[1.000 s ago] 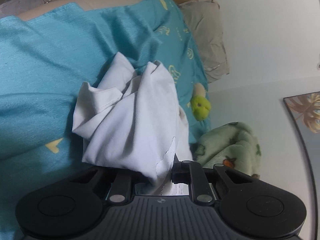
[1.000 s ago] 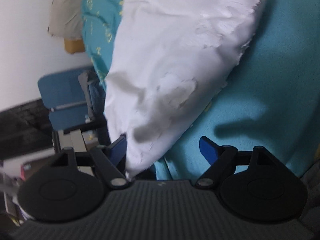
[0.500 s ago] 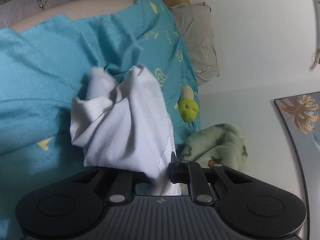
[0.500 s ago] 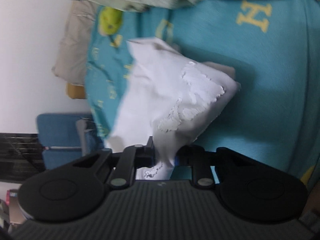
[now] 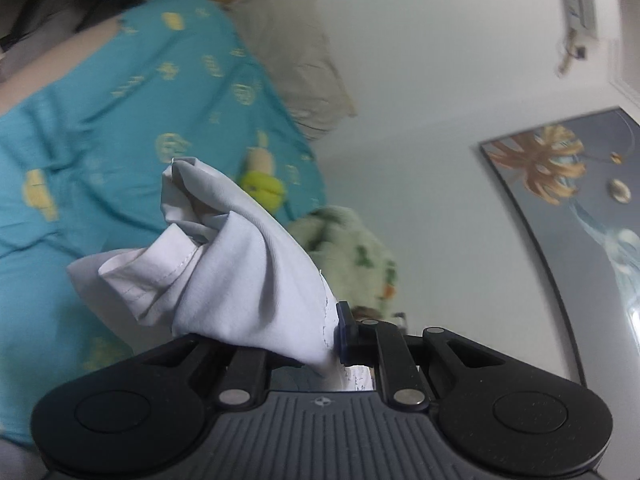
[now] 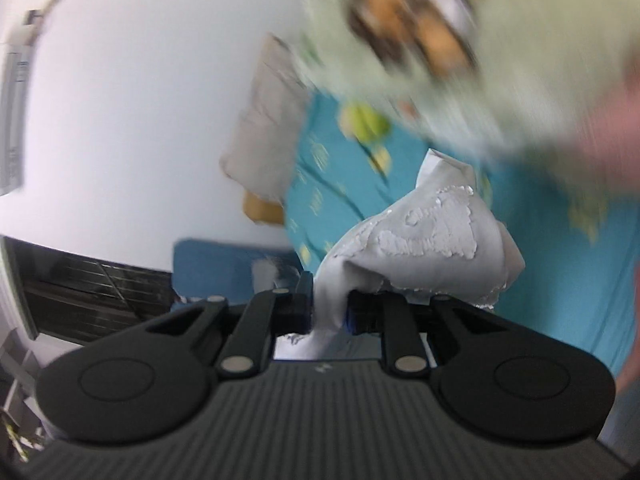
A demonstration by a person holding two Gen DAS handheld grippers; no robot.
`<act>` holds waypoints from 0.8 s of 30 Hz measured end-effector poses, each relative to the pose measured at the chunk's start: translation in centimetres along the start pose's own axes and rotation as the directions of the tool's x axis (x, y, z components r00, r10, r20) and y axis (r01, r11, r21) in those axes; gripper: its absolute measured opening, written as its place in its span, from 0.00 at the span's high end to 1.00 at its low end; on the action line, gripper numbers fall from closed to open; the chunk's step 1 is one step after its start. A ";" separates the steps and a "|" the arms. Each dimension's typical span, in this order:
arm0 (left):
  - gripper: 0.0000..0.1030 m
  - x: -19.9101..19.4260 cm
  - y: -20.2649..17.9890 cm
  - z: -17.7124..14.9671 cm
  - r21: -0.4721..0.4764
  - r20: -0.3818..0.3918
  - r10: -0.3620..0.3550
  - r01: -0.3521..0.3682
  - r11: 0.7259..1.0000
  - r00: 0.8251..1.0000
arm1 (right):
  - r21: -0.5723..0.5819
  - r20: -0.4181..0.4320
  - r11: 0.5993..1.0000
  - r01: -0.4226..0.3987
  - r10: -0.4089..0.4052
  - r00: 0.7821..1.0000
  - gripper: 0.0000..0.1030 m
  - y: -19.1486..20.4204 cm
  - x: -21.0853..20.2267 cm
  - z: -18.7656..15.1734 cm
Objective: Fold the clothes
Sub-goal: 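Grasp the folded shirt edges with both grippers and lift it, then lower the folded shirt onto the green blanket and open both grippers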
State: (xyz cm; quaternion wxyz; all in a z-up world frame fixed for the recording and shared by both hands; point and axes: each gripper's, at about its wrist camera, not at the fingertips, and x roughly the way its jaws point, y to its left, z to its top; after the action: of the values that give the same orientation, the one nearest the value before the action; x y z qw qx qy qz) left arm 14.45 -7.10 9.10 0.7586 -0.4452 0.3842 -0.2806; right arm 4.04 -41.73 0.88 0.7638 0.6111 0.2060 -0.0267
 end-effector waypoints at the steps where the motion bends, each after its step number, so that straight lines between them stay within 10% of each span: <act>1: 0.86 1.9 -2.3 0.1 0.011 -0.016 -0.022 0.022 1.000 1.000 | -0.019 0.028 1.000 -0.013 0.013 1.000 0.82 1.2 -0.7 2.1; 12: 0.85 27.2 -21.7 -1.4 0.174 -0.106 -0.274 0.290 0.941 0.956 | -0.287 0.358 0.958 -0.019 0.126 0.925 0.82 9.4 -6.7 23.2; 17: 0.84 36.7 -18.6 -5.6 0.216 -0.206 -0.205 0.249 0.944 0.957 | -0.279 0.446 0.956 0.088 0.048 0.894 0.82 3.3 -7.4 25.1; 24: 0.82 37.3 -11.1 -11.7 0.369 -0.303 -0.104 0.217 0.904 0.947 | -0.195 0.394 0.972 0.133 -0.047 0.918 0.82 -8.0 -8.4 19.6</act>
State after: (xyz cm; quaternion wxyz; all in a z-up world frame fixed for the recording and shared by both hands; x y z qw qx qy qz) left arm 24.20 -46.02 2.95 0.7461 -0.2686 0.3825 -0.4742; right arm -0.48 -63.99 -0.24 0.8497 0.4962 0.0810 -0.1591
